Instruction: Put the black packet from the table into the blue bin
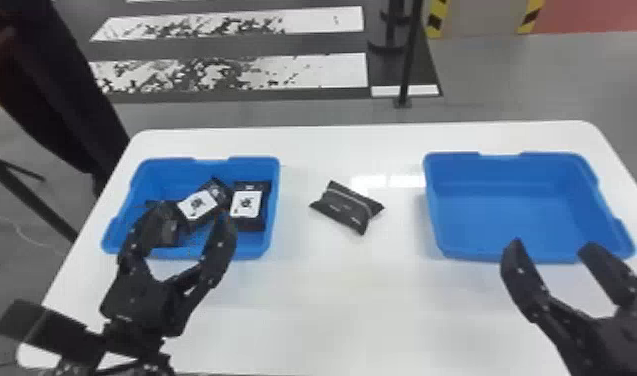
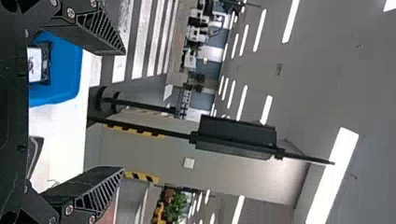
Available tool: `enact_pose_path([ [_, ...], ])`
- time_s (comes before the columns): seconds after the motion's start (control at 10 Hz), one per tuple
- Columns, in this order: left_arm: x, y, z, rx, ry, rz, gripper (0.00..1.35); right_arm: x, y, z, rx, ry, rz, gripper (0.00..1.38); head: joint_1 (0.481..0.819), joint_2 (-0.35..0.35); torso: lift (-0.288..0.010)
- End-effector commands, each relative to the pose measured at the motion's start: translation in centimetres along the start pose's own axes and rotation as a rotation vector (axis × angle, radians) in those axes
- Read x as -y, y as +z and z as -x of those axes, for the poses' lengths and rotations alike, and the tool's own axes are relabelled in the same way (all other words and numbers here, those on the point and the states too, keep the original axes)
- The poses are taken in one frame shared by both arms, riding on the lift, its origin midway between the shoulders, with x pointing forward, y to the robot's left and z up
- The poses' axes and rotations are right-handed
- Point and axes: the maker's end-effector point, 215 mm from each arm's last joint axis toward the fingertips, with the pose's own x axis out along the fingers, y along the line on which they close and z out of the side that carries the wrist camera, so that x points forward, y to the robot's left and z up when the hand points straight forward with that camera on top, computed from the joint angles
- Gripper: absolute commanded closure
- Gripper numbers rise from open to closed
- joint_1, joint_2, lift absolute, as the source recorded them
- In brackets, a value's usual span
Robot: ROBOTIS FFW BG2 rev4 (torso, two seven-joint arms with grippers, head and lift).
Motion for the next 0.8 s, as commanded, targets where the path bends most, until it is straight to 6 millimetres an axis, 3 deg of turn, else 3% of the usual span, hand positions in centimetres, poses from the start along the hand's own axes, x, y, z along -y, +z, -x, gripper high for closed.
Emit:
enact_pose_path([
  [0.0, 1.3, -1.6, -1.7, -0.031, -0.059, -0.029, 0.15, 0.0, 0.0, 0.0, 0.000, 0.000, 0.000, 0.15, 0.695, 0.041, -0.110],
  [0.5, 6.4, -7.8, -8.7, -0.157, -0.242, -0.139, 0.15, 0.0, -0.1, -0.1, -0.001, 0.001, 0.004, 0.15, 0.695, -0.066, -0.110],
  [0.7, 8.9, -11.3, -11.9, -0.255, -0.333, -0.192, 0.16, -0.1, -0.3, -0.3, -0.002, 0.002, 0.006, 0.15, 0.695, -0.107, -0.110],
])
